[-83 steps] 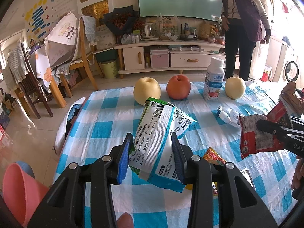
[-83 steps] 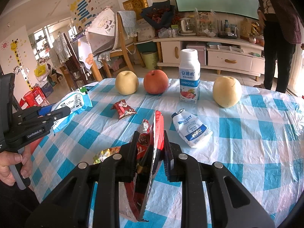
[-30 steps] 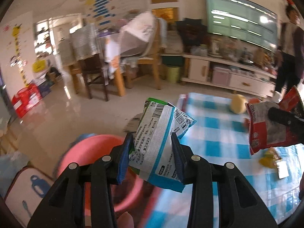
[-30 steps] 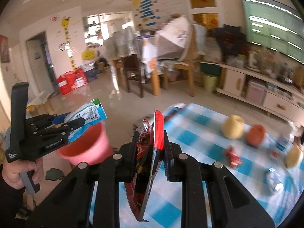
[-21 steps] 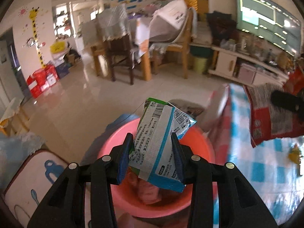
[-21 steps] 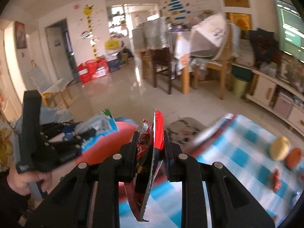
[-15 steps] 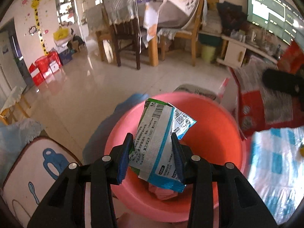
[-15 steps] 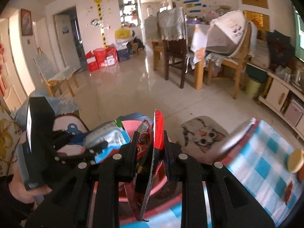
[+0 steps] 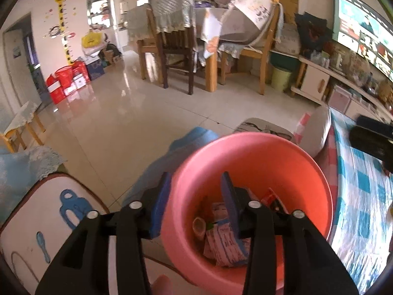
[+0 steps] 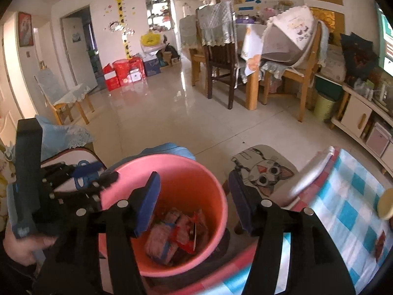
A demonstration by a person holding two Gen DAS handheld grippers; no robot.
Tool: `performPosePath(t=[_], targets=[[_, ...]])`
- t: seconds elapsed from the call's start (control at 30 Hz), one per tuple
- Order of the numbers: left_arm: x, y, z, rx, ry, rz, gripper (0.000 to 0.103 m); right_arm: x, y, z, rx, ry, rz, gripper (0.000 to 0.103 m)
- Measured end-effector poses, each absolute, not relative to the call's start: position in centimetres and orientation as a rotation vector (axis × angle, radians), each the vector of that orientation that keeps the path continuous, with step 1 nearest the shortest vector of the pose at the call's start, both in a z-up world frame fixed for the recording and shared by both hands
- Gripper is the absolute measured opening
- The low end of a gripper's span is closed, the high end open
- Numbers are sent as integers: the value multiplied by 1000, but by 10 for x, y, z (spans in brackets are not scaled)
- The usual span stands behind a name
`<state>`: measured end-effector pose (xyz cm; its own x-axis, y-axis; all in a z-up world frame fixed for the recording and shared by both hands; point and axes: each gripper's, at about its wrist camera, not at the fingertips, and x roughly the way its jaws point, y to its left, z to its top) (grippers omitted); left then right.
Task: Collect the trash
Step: 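Open the left gripper to drop the bag while the right gripper drops the wrapper, then move both grippers back over the table toward the yellow snack bag and foil tray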
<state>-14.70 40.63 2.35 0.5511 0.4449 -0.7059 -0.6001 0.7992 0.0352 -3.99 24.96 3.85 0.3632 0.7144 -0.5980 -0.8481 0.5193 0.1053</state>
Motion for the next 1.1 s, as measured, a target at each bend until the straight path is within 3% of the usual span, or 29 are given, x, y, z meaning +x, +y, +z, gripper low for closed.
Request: performPosePath(t=[0.23,0.37,0.43,0.77,1.1], targets=[[-154,344,71,-132,667,592,63,-62,74,59,-131,609,815,75],[-132,269,100,-180,592,448,85,-82,-47,57,-104,586,621,85],[-120,224,109,-186,565,355,88,-93,-105,52,-79,586,517,87],[-62,11,72,-40,628,-10,89,-113,-259,22,-8,593,274,95],[-40,-8,29,-15,687,4,88,-92,-297,-11,123,645,263,95]])
